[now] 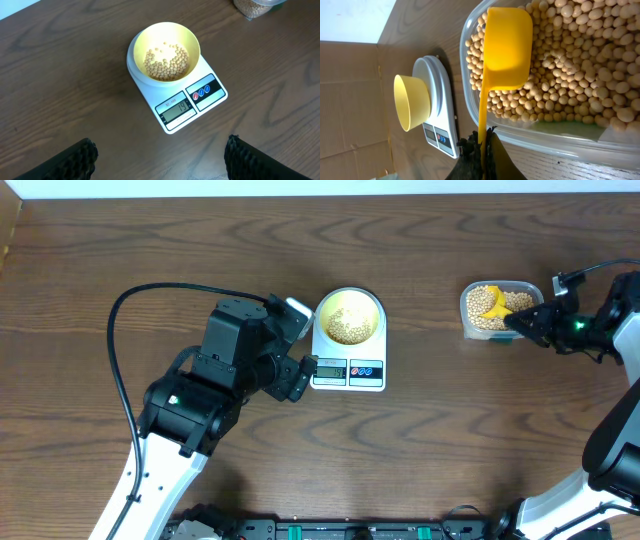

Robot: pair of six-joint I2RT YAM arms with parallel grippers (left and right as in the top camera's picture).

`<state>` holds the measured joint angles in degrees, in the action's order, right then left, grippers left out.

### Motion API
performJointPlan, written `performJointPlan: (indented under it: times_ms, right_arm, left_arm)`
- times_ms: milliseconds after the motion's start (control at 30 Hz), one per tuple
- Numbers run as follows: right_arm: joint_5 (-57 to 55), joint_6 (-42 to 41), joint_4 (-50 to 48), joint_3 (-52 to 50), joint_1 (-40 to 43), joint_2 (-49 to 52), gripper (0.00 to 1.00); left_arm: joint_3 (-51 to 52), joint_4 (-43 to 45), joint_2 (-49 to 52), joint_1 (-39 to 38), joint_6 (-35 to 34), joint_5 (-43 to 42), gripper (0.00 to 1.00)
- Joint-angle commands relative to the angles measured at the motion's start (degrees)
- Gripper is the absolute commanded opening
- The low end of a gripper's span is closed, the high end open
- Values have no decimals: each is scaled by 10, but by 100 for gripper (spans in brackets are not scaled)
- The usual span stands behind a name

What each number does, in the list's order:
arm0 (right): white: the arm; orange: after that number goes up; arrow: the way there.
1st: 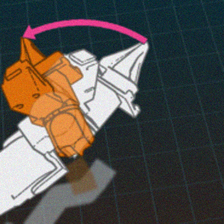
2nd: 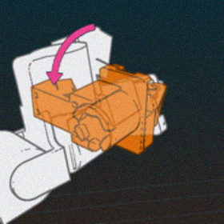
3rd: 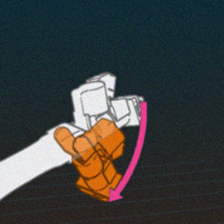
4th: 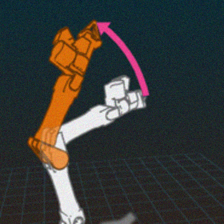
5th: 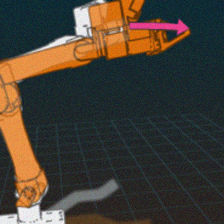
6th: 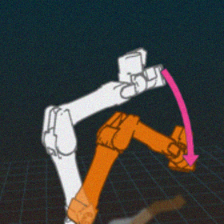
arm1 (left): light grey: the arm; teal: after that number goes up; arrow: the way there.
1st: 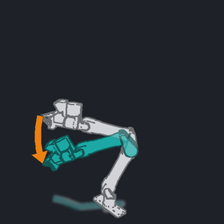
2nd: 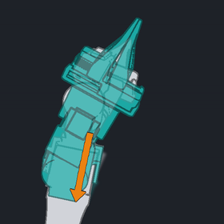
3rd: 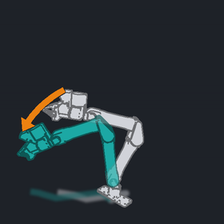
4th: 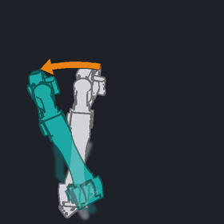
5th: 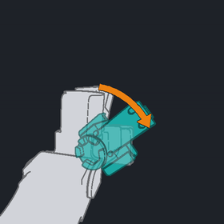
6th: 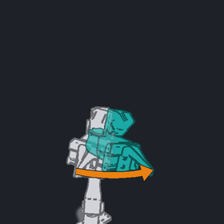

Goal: Scoop item into bowl and weigh 50g on scale
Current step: 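Dip the scoop into the soybeans again with the right gripper, then lift the filled scoop and move it left toward the bowl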

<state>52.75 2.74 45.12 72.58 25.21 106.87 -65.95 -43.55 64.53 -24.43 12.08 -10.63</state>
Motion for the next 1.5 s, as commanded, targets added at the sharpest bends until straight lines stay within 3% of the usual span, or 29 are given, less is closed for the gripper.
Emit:
performJointPlan:
  times_ms: [0,700,1467]
  right_arm:
    - [16,5,-1,-3,-7,7,1]
    - [47,13,40,-3,52,7,1]
    - [285,93,25,-3,61,7,1]
  left_arm:
    - [0,-2,2,3,6,-5,83]
    - [0,-2,2,3,6,-5,83]
    - [0,-2,2,3,6,-5,83]
